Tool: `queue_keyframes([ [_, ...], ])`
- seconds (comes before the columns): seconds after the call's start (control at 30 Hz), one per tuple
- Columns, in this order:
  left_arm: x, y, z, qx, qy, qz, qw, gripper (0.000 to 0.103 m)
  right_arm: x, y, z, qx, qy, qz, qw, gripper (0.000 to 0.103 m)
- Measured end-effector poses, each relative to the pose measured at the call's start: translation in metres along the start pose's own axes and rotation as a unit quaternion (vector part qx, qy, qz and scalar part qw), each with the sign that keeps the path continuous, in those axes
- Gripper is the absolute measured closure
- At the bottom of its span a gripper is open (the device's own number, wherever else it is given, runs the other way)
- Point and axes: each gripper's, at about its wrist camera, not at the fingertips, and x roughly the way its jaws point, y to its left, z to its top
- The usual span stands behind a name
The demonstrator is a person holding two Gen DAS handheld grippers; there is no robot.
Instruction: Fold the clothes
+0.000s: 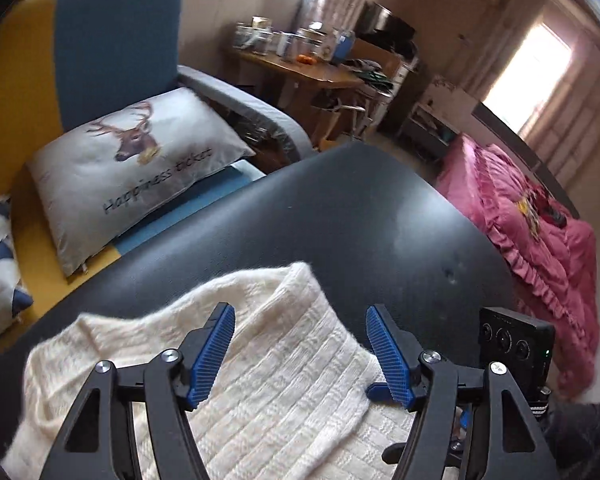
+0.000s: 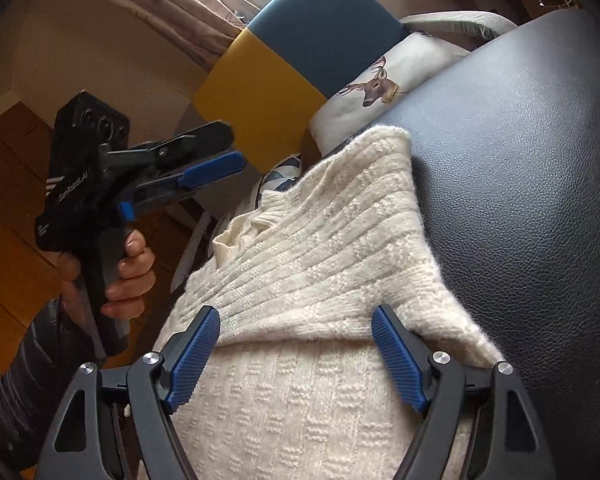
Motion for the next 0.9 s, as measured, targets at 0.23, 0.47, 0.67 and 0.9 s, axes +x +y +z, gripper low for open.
queue_keyframes([
  [0.23, 0.062, -0.008, 0.028, 0.078, 0.083, -0.053, 0.992, 0.034, -0.002, -0.002, 0.001, 0.003, -0.007, 0.016, 1.0, 0.022],
  [0.47, 0.083, 0.004, 0.029, 0.054, 0.078, -0.084, 0.9919, 0.039, -0.001, 0.0, -0.001, -0.002, -0.008, 0.013, 1.0, 0.022],
  [0.67, 0.101, 0.014, 0.029, 0.033, 0.075, -0.107, 0.9909, 0.096, -0.001, 0.001, -0.002, -0.005, -0.011, 0.01, 1.0, 0.022],
  [0.9, 0.112, 0.029, 0.023, -0.001, 0.065, -0.03, 0.9975, 0.088, 0.001, 0.005, -0.005, -0.015, -0.007, -0.007, 1.0, 0.022],
])
